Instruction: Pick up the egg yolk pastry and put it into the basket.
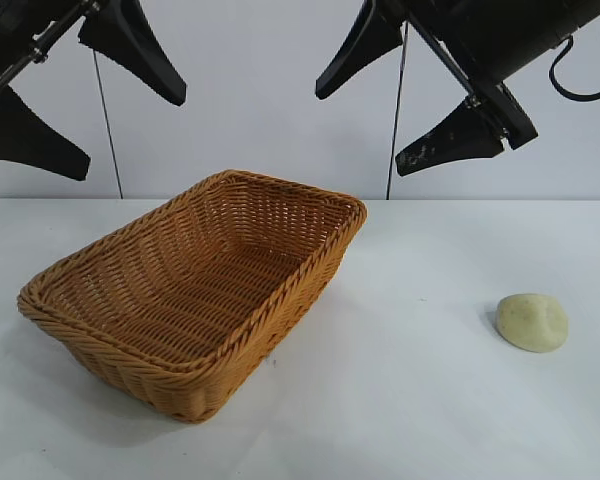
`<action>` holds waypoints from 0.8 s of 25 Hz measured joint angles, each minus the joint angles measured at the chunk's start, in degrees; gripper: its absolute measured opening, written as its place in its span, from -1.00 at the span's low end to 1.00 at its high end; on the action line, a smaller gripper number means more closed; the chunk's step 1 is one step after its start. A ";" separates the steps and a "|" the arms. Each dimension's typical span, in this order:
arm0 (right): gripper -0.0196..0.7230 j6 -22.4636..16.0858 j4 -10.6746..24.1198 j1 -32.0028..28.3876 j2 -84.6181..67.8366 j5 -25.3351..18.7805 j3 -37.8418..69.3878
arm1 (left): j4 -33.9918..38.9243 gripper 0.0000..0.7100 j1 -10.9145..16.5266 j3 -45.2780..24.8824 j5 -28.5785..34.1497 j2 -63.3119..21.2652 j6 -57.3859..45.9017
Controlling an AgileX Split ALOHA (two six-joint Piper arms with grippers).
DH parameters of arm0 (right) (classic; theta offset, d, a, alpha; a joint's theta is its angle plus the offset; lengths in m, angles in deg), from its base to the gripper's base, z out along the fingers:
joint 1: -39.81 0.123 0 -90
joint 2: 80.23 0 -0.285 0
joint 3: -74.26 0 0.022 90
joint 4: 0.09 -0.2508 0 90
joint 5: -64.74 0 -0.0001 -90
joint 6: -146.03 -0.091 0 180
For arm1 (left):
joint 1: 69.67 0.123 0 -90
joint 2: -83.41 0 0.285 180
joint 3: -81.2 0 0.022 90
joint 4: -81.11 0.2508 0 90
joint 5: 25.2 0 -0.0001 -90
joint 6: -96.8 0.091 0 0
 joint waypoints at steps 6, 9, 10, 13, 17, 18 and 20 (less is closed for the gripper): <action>0.82 0.00 0.00 0.00 0.00 0.00 0.00 | 0.00 0.96 0.00 0.00 0.00 0.00 0.00; 0.82 0.00 0.00 0.00 0.00 0.00 0.00 | 0.00 0.96 0.00 0.00 0.00 0.00 0.00; 0.82 0.00 0.00 0.00 0.00 0.00 0.00 | 0.00 0.96 0.00 0.00 0.00 0.00 0.00; 0.82 0.00 0.00 0.00 0.00 0.00 0.00 | 0.00 0.96 0.00 0.00 0.00 0.00 0.00; 0.82 0.00 0.00 0.00 0.00 0.00 0.00 | 0.00 0.96 0.00 0.00 -0.08 0.00 0.00; 0.82 0.00 0.00 0.00 0.00 0.00 0.00 | 0.00 0.96 0.00 0.00 -0.24 0.00 0.00; 0.82 0.00 0.00 0.00 0.00 0.00 0.00 | 0.00 0.96 0.00 0.00 -0.63 0.00 0.00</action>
